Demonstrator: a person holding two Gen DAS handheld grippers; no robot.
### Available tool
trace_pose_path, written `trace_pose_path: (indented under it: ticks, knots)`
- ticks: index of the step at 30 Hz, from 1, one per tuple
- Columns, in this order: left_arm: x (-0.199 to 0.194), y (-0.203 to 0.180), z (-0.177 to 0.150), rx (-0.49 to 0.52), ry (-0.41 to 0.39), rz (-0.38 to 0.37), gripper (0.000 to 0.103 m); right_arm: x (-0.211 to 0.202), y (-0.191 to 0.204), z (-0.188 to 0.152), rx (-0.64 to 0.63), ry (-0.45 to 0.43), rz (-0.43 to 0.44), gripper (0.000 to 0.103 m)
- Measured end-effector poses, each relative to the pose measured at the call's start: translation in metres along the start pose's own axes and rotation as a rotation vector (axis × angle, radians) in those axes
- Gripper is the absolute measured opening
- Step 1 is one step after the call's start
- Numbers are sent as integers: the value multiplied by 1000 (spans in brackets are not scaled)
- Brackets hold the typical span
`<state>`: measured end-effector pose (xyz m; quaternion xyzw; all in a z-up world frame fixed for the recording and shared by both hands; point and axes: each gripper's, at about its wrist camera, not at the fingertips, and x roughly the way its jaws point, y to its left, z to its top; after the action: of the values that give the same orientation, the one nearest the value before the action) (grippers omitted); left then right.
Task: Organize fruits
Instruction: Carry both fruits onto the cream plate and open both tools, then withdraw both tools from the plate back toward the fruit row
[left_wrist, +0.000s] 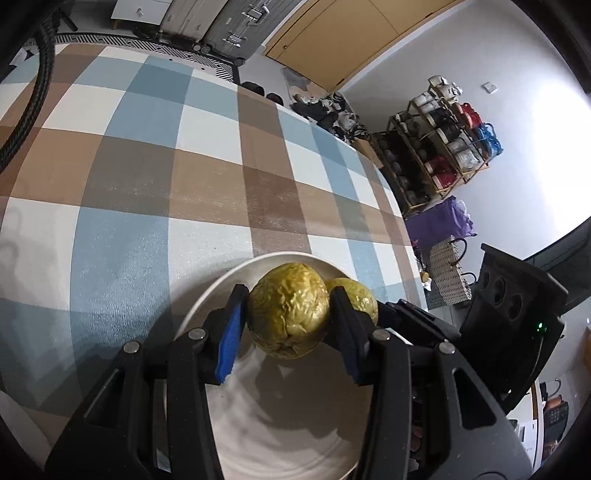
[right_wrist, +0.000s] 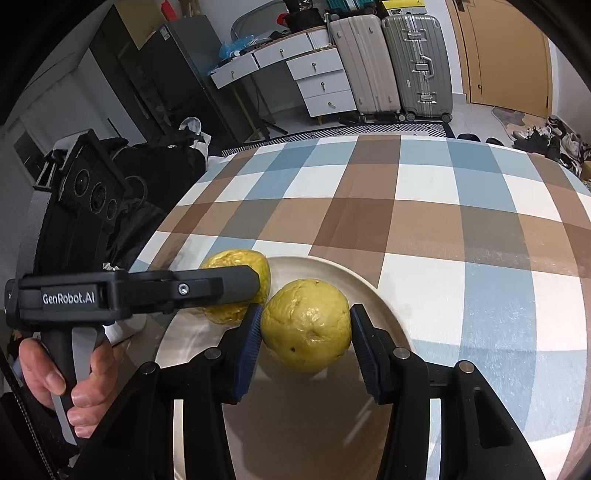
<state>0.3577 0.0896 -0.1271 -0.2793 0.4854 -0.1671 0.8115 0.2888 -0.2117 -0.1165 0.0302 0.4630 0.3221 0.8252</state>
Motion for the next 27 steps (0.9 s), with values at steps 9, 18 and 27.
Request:
trace_pose_path:
  ticks: [9, 18, 27]
  knots:
    - [-9, -9, -5, 19, -13, 78, 69, -9, -1, -2, 27, -18, -13, 57]
    - [-65, -46, -29, 115, -152, 229, 81, -87, 22, -20, -12, -185, -36, 92]
    - [-142, -95, -94, 259, -287, 340, 86, -170, 54, -66, 2, -340, -101, 102]
